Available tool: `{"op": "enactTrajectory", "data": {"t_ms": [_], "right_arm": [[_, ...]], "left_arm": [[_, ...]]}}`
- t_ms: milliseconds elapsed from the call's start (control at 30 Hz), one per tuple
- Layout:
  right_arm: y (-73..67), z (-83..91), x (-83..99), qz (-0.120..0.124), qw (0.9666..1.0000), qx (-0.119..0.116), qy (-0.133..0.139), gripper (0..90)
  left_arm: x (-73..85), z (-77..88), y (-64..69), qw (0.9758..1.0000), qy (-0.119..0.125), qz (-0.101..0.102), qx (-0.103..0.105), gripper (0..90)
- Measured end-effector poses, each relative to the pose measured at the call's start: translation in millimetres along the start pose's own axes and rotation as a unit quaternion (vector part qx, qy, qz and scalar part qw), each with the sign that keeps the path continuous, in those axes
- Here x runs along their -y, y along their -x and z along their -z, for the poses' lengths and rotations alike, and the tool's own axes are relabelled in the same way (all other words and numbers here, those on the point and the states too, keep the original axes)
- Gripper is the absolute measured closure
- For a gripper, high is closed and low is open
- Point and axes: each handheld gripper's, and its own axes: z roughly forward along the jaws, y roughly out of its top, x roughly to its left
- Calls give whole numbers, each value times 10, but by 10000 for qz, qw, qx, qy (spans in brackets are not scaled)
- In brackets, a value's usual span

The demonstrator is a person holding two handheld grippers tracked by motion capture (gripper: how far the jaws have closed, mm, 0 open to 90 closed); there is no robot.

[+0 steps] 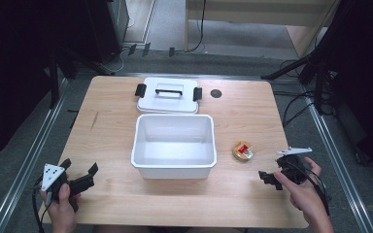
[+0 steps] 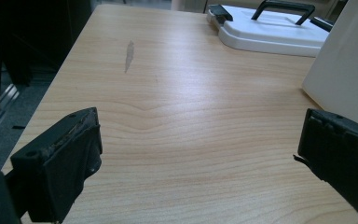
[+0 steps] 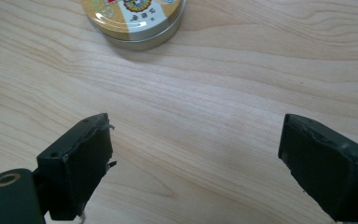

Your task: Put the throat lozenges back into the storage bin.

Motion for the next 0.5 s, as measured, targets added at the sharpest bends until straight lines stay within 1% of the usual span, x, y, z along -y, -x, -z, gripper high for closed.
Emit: {"op": "enactTrajectory", "data": {"t_ms": [33,67,100,133,233,267,300,367,400,433,467,500], "right_arm": [[-30,-2,-85,66,9997,-44,-214,83],[-30,-2,-85,66,9997,-44,-214,83],[-67,-14,-157,102,9987,-101,-495,31],[-87,-24,-190,138,9978,-124,-630,15],[-136,-45,-281,248,9962,-82,-831,0],[-136,-45,-281,248,9962,-82,-831,0],[-171,-63,-357,292,9949,-45,-961,0],[-182,-71,-381,313,9944,-41,-1012,0],[-225,-101,-454,402,9922,32,-1182,0],[-242,-112,-477,437,9914,78,-1228,0],[-242,-112,-477,437,9914,78,-1228,0],[-291,-141,-555,497,9892,181,-1367,0]], "left_arm": [[1,-2,2,10000,9,-2,7,0],[1,-2,2,10000,9,-2,7,0],[0,0,0,10000,3,7,4,0],[0,-1,0,10000,10,16,2,0],[-1,-2,-1,10000,-2,12,6,0],[-1,-2,-1,10000,-2,12,6,0],[-1,-2,0,10000,-8,7,7,0],[-1,-4,0,10000,-12,7,13,0],[-1,-5,1,10000,-6,4,12,0],[-1,-4,1,10000,-8,1,12,0],[-1,-4,1,10000,-8,1,12,0],[-1,-4,0,10000,-13,4,18,0]]}}
